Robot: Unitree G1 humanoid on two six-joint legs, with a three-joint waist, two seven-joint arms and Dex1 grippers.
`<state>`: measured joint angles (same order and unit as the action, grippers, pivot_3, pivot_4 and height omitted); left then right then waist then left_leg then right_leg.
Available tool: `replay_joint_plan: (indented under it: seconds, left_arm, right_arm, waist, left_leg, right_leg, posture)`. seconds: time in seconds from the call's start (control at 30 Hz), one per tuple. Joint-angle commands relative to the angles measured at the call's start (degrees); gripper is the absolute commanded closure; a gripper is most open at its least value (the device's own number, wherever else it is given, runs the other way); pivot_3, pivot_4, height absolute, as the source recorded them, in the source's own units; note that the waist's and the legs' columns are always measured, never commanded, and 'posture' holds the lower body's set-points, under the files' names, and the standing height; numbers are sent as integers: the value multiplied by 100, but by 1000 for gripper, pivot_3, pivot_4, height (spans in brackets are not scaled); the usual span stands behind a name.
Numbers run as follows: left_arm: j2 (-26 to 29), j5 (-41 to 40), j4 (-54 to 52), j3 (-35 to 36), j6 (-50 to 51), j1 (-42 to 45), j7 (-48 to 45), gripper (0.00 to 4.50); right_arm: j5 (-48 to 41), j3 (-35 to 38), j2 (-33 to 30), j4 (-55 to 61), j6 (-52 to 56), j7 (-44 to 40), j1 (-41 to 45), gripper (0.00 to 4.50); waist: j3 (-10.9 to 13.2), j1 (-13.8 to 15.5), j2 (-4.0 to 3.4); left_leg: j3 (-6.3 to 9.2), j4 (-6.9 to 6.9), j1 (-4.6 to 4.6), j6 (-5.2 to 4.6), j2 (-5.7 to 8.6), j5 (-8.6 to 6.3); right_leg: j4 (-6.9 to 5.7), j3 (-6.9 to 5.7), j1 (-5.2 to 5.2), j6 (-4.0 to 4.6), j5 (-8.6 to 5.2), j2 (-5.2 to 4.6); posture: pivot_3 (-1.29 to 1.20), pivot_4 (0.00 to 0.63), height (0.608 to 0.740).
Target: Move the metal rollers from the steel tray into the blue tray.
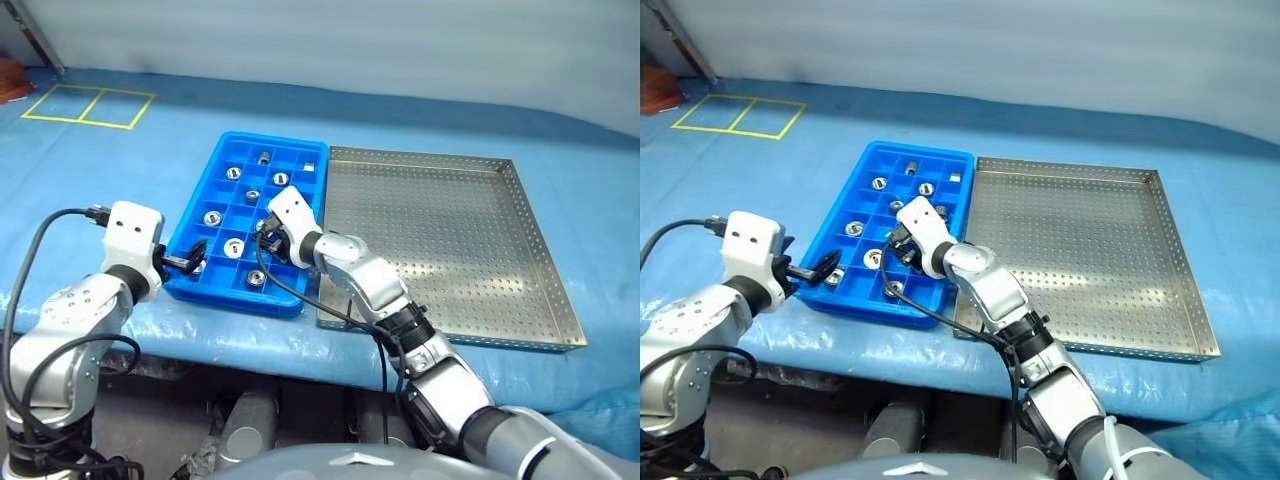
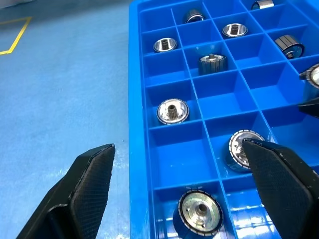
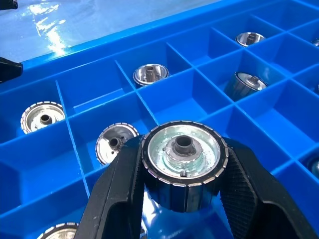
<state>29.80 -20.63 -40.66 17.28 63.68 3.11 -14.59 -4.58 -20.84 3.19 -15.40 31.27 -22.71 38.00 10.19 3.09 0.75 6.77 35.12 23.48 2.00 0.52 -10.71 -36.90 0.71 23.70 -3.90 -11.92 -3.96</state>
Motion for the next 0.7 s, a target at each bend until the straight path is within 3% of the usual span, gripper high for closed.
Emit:
replay_joint_plan:
  seconds: [0.03, 0.3, 0.5, 0.7]
  left_arm:
    - [-80, -38, -306, -40, 31, -4, 81, 0]
    - [-194, -58, -163, -276, -8, 128, 105, 0]
    - [-307, -31, -20, -568, -55, 280, 109, 0]
    - [-486, -38, 145, -998, -168, 506, 70, 0]
  right_arm:
    - [62, 196, 60, -291, -402, -16, 266, 2779]
    - [71, 377, 24, -888, -589, -259, 469, 2779]
    - [221, 531, 6, -604, -901, 35, 344, 810]
    - [-35, 1138, -483, 1389, -163, 258, -284, 810]
  waist:
    - [0, 16, 0]
    - [0, 45, 0]
    - [0, 44, 0]
    - [0, 66, -1]
  left_leg:
    - [0, -1, 0, 1, 0, 1]
    - [1, -9, -1, 5, -7, 2]
    - [1, -8, -1, 6, -6, 4]
    - [2, -9, 7, 7, -6, 3]
  right_leg:
    - [-1, 0, 1, 1, 0, 1]
    - [-2, 1, 5, 8, 1, 9]
    - [-2, 1, 5, 8, 2, 9]
    - [4, 1, 8, 8, 2, 8]
  posture:
    - [313, 150, 740]
    - [296, 150, 740]
    - [275, 150, 740]
    - [255, 150, 740]
